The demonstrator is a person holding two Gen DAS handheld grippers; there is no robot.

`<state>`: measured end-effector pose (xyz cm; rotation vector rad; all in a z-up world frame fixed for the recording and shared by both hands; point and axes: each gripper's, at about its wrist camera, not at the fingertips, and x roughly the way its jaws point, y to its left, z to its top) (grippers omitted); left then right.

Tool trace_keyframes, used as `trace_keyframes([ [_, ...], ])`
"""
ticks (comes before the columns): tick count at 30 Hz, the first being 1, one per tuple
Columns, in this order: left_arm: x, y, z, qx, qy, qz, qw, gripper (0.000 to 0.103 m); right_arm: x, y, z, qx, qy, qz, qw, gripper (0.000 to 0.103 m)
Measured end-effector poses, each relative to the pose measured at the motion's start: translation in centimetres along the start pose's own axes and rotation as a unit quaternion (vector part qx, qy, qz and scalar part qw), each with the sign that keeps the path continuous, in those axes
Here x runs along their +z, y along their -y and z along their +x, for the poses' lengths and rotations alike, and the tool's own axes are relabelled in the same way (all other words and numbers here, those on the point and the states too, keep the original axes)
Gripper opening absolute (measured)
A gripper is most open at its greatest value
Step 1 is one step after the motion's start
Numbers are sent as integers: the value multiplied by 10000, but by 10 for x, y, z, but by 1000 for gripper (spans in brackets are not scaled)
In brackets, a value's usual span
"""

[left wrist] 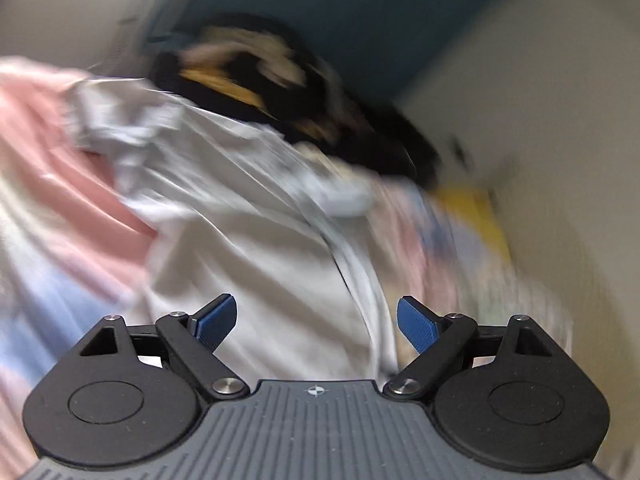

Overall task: Fold clothes
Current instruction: 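Open the left gripper to release the shirt edge onto the bed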

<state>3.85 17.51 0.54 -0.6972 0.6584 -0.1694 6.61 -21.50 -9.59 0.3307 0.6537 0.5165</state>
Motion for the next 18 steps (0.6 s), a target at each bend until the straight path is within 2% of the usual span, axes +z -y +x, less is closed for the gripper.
trace_keyframes([
  [2,28,-40,19,238,251,-667,9972,85,-3,-5,10,69,-19,4,10000,25],
  [3,39,-57,28,453,399,-795,9950,79,-5,-6,16,92,-80,-17,9999,25],
  [4,49,-70,37,731,533,-819,9925,77,-7,-7,22,110,-150,-41,9998,25],
  [6,64,-85,61,1535,711,-295,9851,77,-11,-3,36,62,-372,-53,9993,25],
  [8,74,-94,78,2209,759,275,9720,73,-12,7,44,114,-458,143,9988,24],
  [9,79,-99,86,2496,769,532,9638,67,-11,11,46,161,-445,270,9985,23],
  [10,83,-103,92,2633,769,671,9593,66,-10,15,48,209,-423,390,9981,23],
  [12,90,-111,103,2660,776,752,9579,66,-8,20,51,293,-378,573,9972,23],
  [14,96,-116,115,2817,833,858,9520,66,-8,23,56,336,-363,659,9966,23],
  [16,101,-120,124,2991,889,998,9448,55,-9,25,60,387,-361,715,9960,23],
  [18,108,-126,134,3171,916,1137,9371,52,-9,28,62,451,-348,787,9953,23],
])
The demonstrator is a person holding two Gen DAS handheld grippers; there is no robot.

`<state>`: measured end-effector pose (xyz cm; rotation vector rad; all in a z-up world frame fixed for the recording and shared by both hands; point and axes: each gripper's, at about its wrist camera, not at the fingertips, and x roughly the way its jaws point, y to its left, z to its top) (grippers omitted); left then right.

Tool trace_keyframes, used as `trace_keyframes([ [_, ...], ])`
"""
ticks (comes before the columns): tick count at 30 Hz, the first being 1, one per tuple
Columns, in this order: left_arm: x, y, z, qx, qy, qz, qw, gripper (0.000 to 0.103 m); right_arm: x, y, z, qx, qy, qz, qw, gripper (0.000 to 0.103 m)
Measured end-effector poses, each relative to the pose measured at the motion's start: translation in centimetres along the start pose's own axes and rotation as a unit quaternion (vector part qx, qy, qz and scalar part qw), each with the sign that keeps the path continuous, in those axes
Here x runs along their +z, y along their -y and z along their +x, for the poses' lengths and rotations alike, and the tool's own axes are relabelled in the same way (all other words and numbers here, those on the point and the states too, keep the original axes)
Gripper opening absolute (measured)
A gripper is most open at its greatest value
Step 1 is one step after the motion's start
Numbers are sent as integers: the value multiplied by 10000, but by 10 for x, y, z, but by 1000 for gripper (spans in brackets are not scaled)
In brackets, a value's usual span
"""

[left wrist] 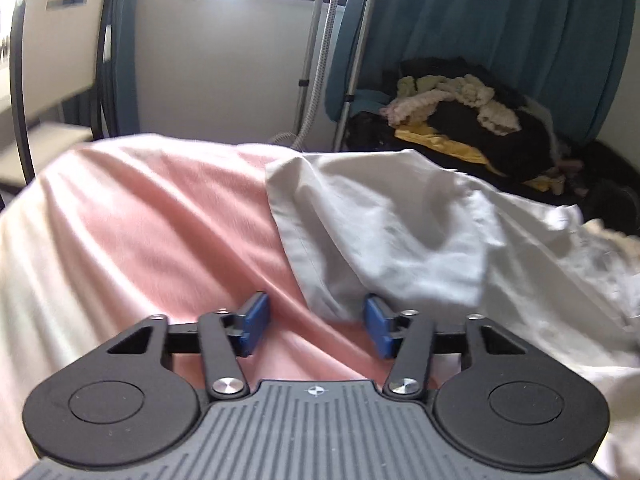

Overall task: Fold clothes
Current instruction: 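Open the left gripper to release the shirt edge onto the bed, then grasp the white shirt edge with the left gripper and lift it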

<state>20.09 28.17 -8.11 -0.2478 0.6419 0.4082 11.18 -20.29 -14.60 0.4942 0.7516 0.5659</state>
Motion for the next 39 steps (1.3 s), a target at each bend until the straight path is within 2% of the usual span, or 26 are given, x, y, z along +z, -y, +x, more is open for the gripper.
trace_keyframes([
  [2,3,0,8,54,74,-73,9999,49,1,2,1,50,10,82,10000,23],
  [3,4,0,9,52,152,-153,9998,39,1,3,2,72,14,119,9999,23],
  [4,6,0,9,16,189,-212,9996,17,2,4,3,82,14,133,9999,23],
  [5,8,0,8,-38,191,-252,9995,7,2,4,4,91,13,148,9998,23],
  [6,10,1,7,-91,194,-292,9993,3,3,4,5,99,12,161,9998,23],
  [8,15,4,4,-84,222,-270,9994,3,3,4,6,98,7,178,9998,23],
  [14,52,29,-25,-34,534,438,9976,3,4,3,4,69,-3,229,9997,24],
  [17,69,63,-47,-39,914,1147,9892,3,5,4,3,71,-6,269,9996,24],
  [20,81,105,-58,-242,993,1634,9813,3,5,5,2,85,-18,302,9995,24],
  [24,72,172,-66,-677,963,2406,9635,3,6,6,1,114,-32,328,9994,25],
  [28,39,238,-68,-1203,836,3224,9352,3,6,8,0,169,-39,363,9992,26],
  [30,17,262,-67,-1442,706,3624,9181,6,6,9,0,195,-43,375,9991,26],
  [32,0,276,-66,-1655,446,3806,9087,12,6,9,-1,220,-40,389,9990,27],
  [33,-5,276,-67,-1750,362,3768,9089,26,5,10,-1,232,-38,397,9989,27],
  [34,-7,272,-69,-1841,341,3677,9109,50,5,10,-1,241,-37,405,9989,27],
  [35,-9,269,-71,-1930,321,3585,9128,59,5,10,-2,246,-38,411,9988,27],
  [36,-9,261,-75,-2036,382,3437,9159,64,5,10,-2,251,-38,415,9988,27],
  [37,-7,249,-80,-2158,487,3256,9193,65,5,10,-2,249,-39,415,9988,28],
  [39,-4,225,-90,-2188,786,3025,9244,70,5,10,-2,241,-43,406,9989,28],
])
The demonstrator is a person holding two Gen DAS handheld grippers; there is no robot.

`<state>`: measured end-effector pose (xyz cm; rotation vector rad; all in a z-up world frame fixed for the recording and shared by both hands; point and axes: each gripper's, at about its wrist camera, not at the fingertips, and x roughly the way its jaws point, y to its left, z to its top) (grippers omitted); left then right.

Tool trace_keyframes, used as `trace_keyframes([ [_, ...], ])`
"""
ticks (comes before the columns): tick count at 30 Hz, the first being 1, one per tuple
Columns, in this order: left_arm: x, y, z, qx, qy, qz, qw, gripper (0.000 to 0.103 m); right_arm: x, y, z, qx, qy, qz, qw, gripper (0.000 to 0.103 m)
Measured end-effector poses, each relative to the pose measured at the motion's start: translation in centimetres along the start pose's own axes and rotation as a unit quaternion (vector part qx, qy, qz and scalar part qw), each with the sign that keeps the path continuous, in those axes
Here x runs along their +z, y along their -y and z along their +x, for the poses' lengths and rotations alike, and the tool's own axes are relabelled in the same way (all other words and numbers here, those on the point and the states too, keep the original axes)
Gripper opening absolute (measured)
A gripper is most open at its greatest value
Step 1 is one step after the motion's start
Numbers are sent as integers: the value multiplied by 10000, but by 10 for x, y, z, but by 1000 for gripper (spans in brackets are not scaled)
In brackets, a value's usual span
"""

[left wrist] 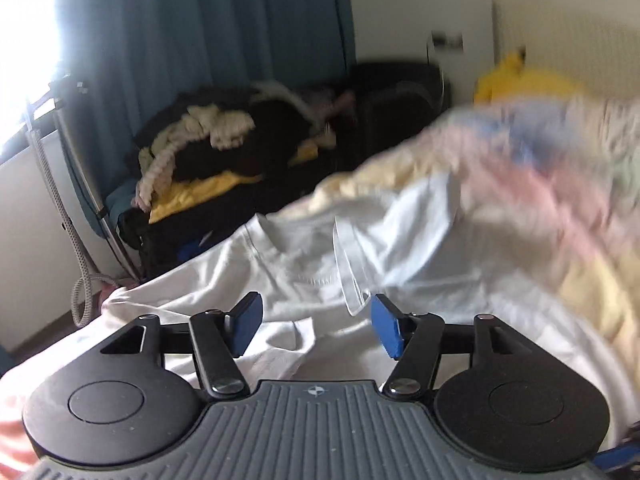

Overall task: Fold clothes
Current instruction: 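Grasp the white shirt edge with the left gripper and lift it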

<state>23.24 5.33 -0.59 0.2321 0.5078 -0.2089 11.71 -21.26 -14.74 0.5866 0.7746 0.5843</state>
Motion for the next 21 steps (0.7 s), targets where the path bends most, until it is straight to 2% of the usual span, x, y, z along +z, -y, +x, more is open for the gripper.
trace_keyframes([
  [1,-4,-8,-9,109,158,-46,9998,76,0,-1,0,-6,-3,-9,10000,28],
  [2,-9,-15,-16,205,225,-59,9995,77,0,-1,0,-13,-5,-17,10000,28],
  [7,-35,-50,-22,655,-474,226,9965,73,0,-2,2,-14,-1,-22,10000,29],
  [11,-48,-70,-24,458,-763,154,9959,72,0,-3,4,-28,-6,-45,10000,29],
  [15,-55,-63,-6,379,-1114,287,9926,72,0,-3,4,-40,-12,-70,10000,29],
  [16,-55,-61,1,384,-1260,327,9907,66,0,-3,4,-44,-13,-79,10000,29],
  [17,-52,-60,7,414,-1381,276,9892,42,0,-3,4,-46,-13,-81,10000,29],
  [18,-50,-61,13,479,-1495,175,9875,11,0,-3,4,-47,-13,-67,10000,29],
  [19,-46,-62,17,556,-1554,15,9863,4,0,-3,5,-48,-12,-55,10000,29],
  [21,-32,-70,16,639,-1446,-385,9867,3,-1,-4,4,-57,-1,-71,10000,29],
])
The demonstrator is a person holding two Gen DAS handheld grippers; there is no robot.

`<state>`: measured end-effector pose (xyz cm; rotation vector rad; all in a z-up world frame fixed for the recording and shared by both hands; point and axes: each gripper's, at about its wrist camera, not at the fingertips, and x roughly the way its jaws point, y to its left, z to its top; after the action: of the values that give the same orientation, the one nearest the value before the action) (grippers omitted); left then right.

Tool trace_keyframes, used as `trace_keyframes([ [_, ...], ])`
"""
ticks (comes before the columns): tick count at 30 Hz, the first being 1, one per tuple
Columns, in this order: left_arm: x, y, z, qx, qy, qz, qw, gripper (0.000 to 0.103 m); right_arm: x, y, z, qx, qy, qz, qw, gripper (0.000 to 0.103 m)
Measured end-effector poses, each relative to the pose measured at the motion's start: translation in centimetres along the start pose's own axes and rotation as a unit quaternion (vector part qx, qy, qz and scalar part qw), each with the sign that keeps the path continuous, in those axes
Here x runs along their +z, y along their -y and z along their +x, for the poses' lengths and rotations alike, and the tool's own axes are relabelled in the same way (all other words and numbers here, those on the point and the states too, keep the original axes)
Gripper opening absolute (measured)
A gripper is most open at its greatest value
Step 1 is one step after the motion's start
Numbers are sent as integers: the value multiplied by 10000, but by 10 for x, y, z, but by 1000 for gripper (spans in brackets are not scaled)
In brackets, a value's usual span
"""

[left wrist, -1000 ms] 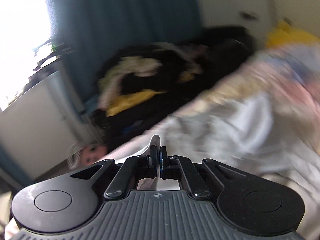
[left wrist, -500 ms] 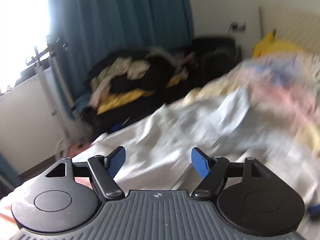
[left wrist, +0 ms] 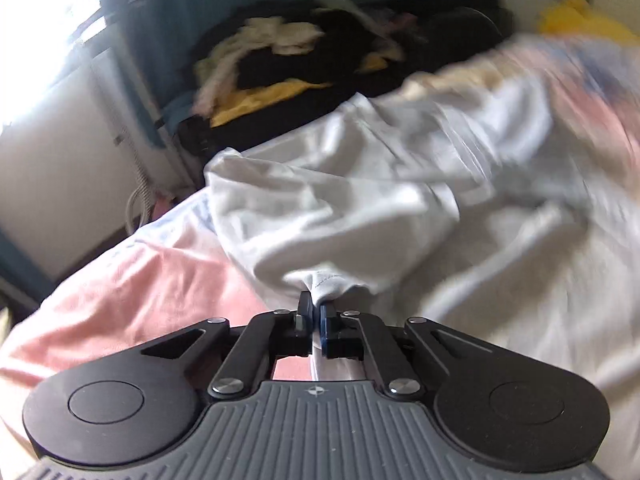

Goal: Fold clothes

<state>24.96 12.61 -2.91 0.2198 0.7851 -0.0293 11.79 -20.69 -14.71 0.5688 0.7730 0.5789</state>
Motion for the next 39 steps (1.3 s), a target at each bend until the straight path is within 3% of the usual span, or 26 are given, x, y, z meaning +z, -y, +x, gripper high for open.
trace_keyframes([
  [4,39,-16,-8,-68,260,-832,9962,3,0,-1,2,-5,3,-1,10000,29],
  [10,97,-7,18,-104,331,-1522,9877,3,0,2,2,18,-3,46,10000,29],
  [16,125,30,84,219,215,-1348,9904,3,0,4,2,61,6,85,9999,29],
  [21,113,58,135,473,-110,-1035,9934,4,1,8,5,157,18,134,9998,29],
  [25,105,64,143,548,-33,-882,9946,7,2,12,8,259,13,128,9996,29],
  [26,108,60,140,441,-72,-958,9944,9,3,12,8,278,4,129,9995,29],
  [27,111,56,135,292,-135,-1040,9941,23,4,12,8,283,-11,117,9995,29],
  [28,114,52,127,121,-166,-1035,9944,51,5,11,8,280,-21,101,9996,29],
  [30,117,48,97,-38,-24,-776,9970,75,6,9,8,244,-51,23,9997,29],
  [31,116,45,79,-59,73,-687,9976,76,7,7,7,226,-63,-14,9997,29],
  [34,101,26,22,-679,-3,-707,9952,76,8,2,3,169,-45,-77,9998,30],
  [36,77,11,-24,-786,58,-767,9939,76,9,-2,-1,138,-8,-125,9998,34],
  [39,23,-7,-82,-964,-162,-669,9930,76,10,-11,-10,91,98,-257,9996,39],
])
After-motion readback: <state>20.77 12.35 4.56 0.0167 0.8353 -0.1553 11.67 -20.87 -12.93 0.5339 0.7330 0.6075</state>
